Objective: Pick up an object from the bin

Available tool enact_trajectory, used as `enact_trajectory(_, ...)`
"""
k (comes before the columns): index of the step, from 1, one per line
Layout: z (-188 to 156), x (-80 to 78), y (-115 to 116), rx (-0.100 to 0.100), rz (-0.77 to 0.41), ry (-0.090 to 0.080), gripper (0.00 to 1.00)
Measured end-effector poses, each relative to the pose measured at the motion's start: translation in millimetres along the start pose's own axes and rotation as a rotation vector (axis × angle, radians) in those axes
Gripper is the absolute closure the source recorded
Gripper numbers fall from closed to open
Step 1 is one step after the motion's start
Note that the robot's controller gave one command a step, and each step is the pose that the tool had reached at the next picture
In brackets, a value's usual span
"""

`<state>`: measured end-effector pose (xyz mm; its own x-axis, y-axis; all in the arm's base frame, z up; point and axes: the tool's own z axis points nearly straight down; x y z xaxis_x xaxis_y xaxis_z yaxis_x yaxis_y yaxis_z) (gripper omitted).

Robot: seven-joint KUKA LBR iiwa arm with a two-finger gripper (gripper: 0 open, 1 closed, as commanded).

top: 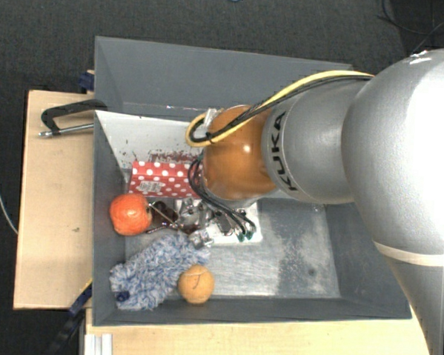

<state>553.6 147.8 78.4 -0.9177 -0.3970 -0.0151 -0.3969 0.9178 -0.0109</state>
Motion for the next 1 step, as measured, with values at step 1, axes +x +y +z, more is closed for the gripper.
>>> enact_trajectory(1,-3.7,0.8,-0.2,-0.001,0.001,0.004,1.00)
